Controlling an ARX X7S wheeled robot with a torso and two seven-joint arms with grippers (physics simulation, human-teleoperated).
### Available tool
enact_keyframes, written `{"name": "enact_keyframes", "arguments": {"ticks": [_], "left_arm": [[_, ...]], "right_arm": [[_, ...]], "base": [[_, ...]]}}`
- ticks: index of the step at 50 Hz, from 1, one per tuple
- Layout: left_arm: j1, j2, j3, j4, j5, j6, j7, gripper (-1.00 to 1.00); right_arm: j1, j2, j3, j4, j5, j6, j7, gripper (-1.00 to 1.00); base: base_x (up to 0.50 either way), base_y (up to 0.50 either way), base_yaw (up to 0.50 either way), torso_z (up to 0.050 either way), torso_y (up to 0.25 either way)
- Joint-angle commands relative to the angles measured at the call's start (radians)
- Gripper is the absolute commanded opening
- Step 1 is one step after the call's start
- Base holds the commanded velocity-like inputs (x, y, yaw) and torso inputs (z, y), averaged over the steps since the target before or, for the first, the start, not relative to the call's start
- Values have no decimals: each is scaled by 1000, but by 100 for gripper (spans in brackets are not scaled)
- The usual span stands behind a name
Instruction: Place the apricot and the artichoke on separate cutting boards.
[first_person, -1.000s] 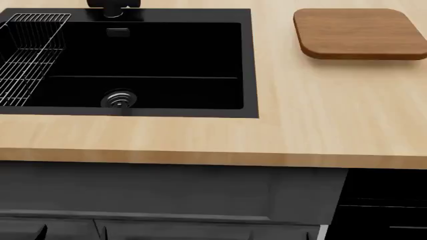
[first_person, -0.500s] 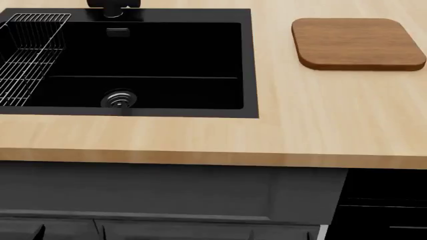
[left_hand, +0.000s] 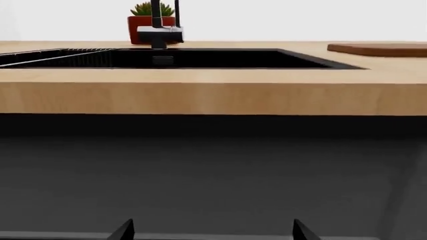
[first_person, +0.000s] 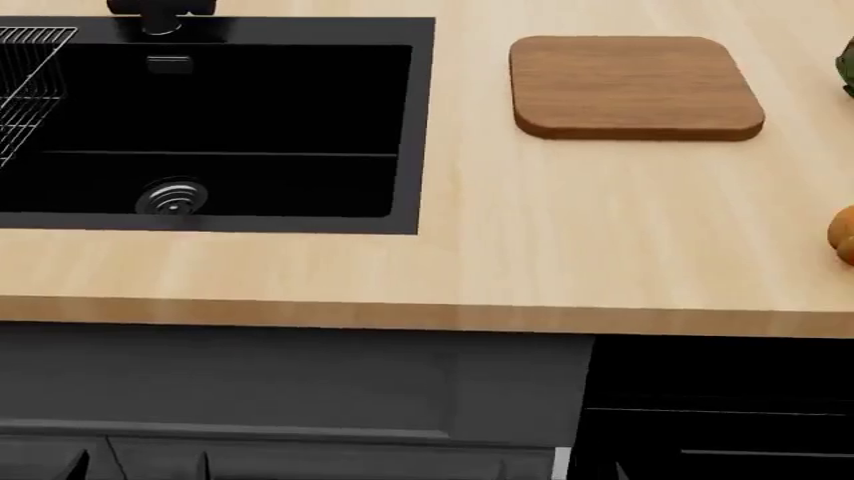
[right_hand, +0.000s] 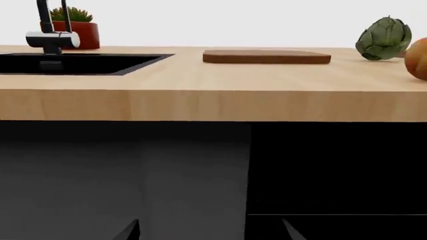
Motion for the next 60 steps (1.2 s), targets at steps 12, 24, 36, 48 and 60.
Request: {"name": "enact_keyframes", "arguments": {"ticks": [12, 24, 36, 48, 60], "left_arm": [[2, -22, 26, 13, -26, -5, -32, 100], [1, -33, 45, 8, -8, 3, -62, 100], [8, -43, 51, 10, -55, 49, -39, 100], [16, -54, 60, 22, -60, 61, -51, 100], [8, -60, 70, 5, -65, 69, -59, 100]], "right_arm": [[0, 24, -26, -1, 24, -10, 35, 100], [7, 36, -44, 11, 21, -15, 50, 100], [8, 46, -58, 10, 25, -17, 62, 100], [6, 56, -72, 0, 24, -17, 73, 100], [13, 62, -84, 19, 18, -33, 87, 100]], "base": [[0, -500, 0, 0, 0], [0, -500, 0, 0, 0], [0, -468, 0, 0, 0], [0, -104, 0, 49, 0], [0, 0, 0, 50, 0]]}}
